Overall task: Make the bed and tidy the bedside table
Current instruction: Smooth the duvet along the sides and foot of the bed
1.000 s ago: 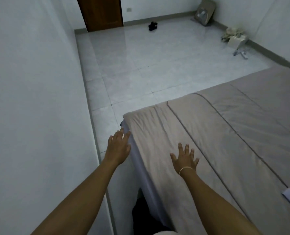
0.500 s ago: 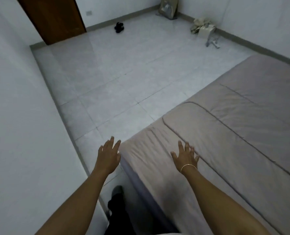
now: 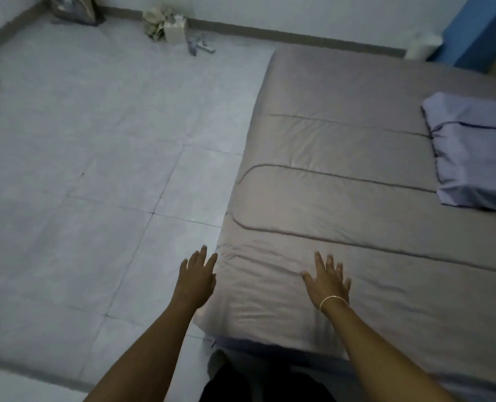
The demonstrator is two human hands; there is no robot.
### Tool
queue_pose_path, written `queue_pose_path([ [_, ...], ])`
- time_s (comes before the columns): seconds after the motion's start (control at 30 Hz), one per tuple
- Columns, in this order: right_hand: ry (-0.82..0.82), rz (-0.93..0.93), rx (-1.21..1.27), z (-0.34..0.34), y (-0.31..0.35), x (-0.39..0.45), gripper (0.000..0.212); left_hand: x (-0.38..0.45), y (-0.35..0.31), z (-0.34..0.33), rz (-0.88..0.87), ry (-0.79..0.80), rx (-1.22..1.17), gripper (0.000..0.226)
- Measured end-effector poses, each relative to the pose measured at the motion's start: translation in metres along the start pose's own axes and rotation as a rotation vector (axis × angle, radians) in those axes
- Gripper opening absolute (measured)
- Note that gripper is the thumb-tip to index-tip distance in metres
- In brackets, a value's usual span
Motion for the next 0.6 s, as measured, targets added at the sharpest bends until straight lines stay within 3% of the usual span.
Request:
queue_pose_path([
  [0.27, 0.073, -0.066, 0.077, -0.064, 0.010, -0.018, 0.069, 0.017, -0.005, -0.004, -0.173, -0.020, -0.037, 0.057],
  [0.47, 0.037, -0.242, 0.280, -0.112, 0.028, -0.031, 0.067, 0.029, 0.022, -0.047, -0.394, 0.196, 0.157, 0.061],
  [0.6, 0.005, -0.401, 0.426, -0.154, 0.052, -0.043, 0.067, 0.062, 0.045, -0.044, -0.569, 0.176, 0.311, 0.067],
])
Point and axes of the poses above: each hand's wrist, its own x-axis towards the middle knuckle, its own z-axis out of the back of the hand, y = z × x, the point moved 8 cm from there along x, towards the middle knuckle, and after that the axes turned 8 degrees about y, right-handed, at the moved point
